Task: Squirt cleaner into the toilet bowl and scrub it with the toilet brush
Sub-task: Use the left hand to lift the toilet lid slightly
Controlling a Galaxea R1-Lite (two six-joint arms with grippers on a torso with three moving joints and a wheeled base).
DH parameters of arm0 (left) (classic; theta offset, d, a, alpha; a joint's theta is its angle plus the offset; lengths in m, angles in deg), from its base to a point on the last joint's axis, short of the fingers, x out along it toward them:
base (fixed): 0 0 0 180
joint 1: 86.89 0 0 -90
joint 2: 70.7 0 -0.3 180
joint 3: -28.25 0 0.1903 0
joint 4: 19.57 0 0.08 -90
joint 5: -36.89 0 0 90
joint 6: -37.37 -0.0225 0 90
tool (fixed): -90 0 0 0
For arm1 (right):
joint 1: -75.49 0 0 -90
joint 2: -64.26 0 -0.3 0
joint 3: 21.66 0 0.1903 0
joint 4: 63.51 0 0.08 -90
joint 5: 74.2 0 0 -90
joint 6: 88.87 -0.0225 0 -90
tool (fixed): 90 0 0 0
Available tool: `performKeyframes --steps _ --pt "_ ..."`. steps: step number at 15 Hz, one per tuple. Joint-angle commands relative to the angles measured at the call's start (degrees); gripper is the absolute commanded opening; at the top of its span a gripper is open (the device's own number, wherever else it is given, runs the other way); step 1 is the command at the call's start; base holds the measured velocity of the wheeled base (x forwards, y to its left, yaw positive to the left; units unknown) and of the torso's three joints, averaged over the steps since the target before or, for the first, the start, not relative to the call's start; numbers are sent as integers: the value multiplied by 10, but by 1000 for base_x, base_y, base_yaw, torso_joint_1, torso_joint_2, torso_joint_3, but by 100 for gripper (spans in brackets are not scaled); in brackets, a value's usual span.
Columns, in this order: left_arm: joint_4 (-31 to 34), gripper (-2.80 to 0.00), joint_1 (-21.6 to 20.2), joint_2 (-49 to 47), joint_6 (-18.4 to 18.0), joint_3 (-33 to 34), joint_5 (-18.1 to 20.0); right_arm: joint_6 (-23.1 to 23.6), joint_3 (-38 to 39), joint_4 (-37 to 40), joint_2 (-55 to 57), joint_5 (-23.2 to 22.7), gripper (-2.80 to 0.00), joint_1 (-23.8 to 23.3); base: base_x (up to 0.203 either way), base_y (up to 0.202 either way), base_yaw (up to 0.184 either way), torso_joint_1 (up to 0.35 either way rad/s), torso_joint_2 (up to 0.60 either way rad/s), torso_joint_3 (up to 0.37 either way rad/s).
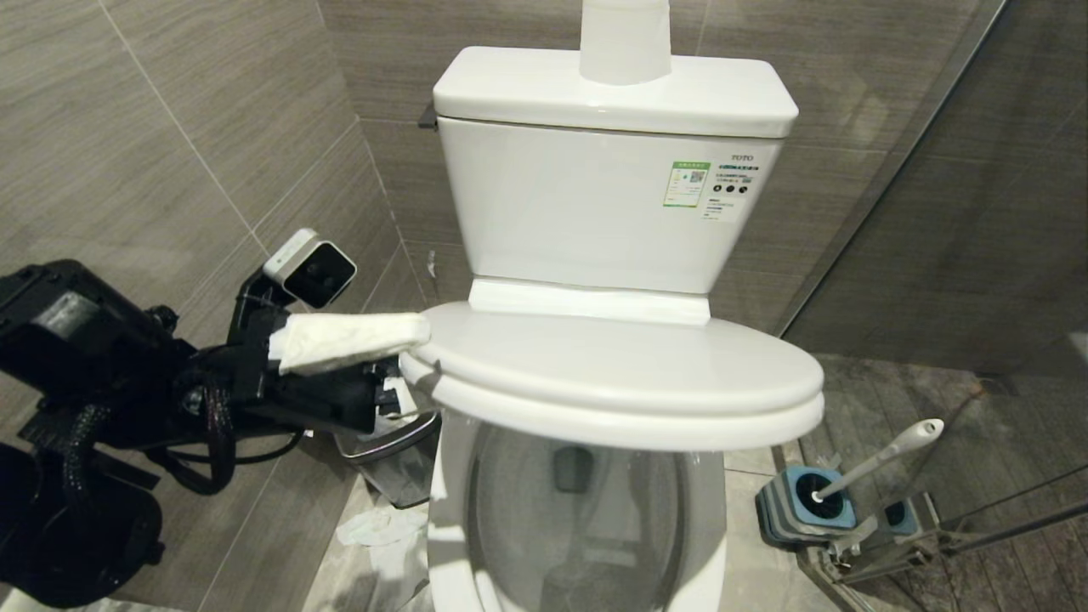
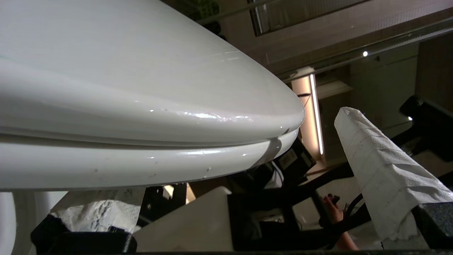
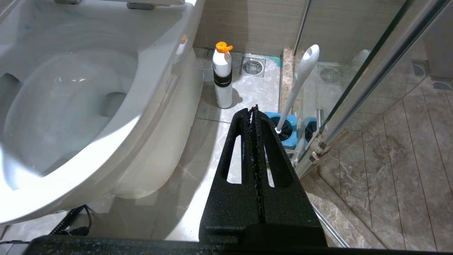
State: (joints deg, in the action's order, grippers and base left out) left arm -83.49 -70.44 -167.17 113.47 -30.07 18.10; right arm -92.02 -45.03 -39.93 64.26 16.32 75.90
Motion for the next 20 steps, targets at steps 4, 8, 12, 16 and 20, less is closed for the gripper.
performKeyframes --steps 4,8,12,16,20 --pt "-4 0 -21 -11 83 -90 -8 0 0 0 0 0 -280 0 0 0 0 0 0 0" --pt "-4 0 -39 -11 93 -121 -8 0 0 0 0 0 -280 0 0 0 0 0 0 0" --pt "-4 0 -41 -30 92 -165 -10 0 0 0 0 0 -280 0 0 0 0 0 0 0" --pt "-4 0 -31 -58 90 -218 -64 0 -1 0 0 0 -280 0 0 0 0 0 0 0" --pt "-4 0 -31 -79 88 -260 -95 0 0 0 0 0 -280 0 0 0 0 0 0 0"
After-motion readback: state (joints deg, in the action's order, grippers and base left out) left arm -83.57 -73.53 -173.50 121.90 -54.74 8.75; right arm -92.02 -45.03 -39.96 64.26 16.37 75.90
